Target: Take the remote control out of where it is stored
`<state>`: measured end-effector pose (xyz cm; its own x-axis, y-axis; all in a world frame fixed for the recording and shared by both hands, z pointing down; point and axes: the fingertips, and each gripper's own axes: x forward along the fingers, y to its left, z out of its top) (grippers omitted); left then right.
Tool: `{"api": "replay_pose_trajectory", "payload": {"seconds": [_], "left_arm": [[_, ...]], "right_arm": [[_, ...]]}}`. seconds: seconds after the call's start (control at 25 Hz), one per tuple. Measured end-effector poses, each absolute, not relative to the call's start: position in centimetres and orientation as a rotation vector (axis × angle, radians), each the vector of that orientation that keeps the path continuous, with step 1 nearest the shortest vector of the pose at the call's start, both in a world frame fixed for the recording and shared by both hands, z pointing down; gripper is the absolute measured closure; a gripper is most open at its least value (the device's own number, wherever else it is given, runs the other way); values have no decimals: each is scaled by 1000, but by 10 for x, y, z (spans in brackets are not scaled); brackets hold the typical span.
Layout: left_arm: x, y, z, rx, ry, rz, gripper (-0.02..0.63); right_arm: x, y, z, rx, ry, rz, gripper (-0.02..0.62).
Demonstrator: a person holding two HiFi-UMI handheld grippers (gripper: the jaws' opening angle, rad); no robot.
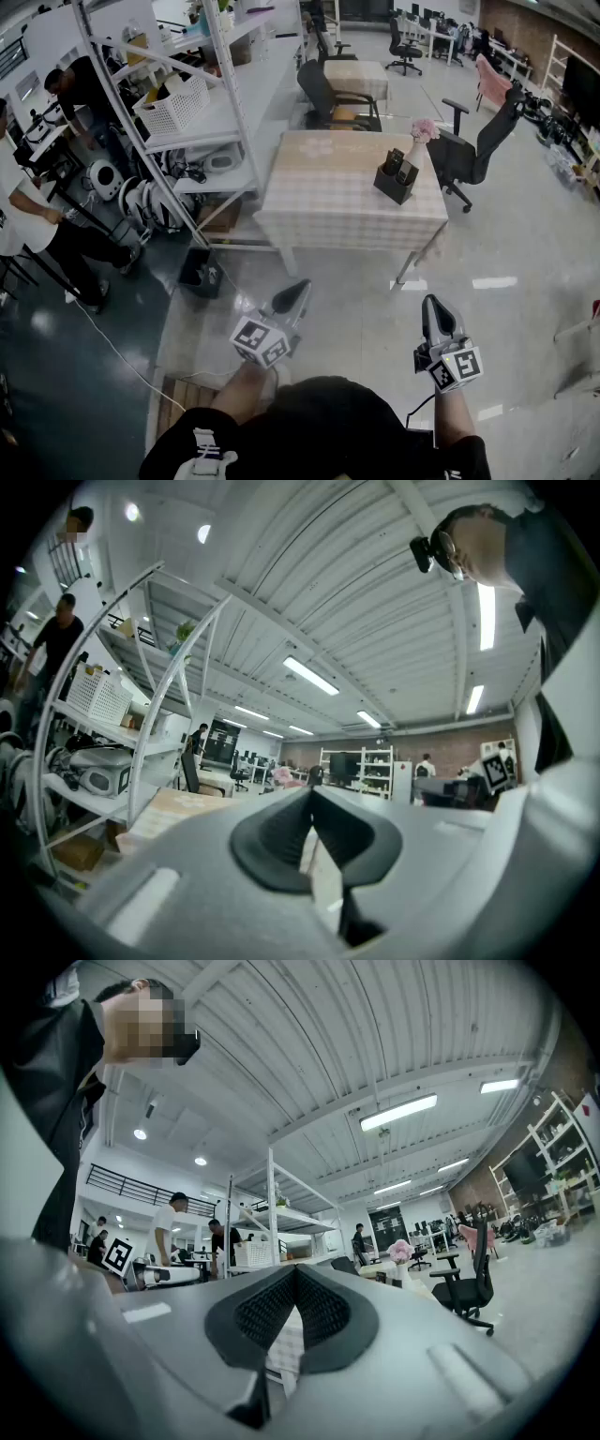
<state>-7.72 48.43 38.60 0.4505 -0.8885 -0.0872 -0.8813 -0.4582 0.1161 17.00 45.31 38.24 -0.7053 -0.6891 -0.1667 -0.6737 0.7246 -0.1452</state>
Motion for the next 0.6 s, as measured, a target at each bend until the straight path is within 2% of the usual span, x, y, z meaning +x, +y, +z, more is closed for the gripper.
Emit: {"api": "replay_pose_trajectory", "payload": {"seconds": [0.28, 0.6], "left_arm": [[-15, 488, 400, 2509, -1590, -326, 604], [37, 492, 390, 2620, -1564, -212, 604]], "right_arm": [[251, 482, 399, -1158, 2723, -167, 592], [305, 492, 392, -1178, 2672, -189, 592]]}}
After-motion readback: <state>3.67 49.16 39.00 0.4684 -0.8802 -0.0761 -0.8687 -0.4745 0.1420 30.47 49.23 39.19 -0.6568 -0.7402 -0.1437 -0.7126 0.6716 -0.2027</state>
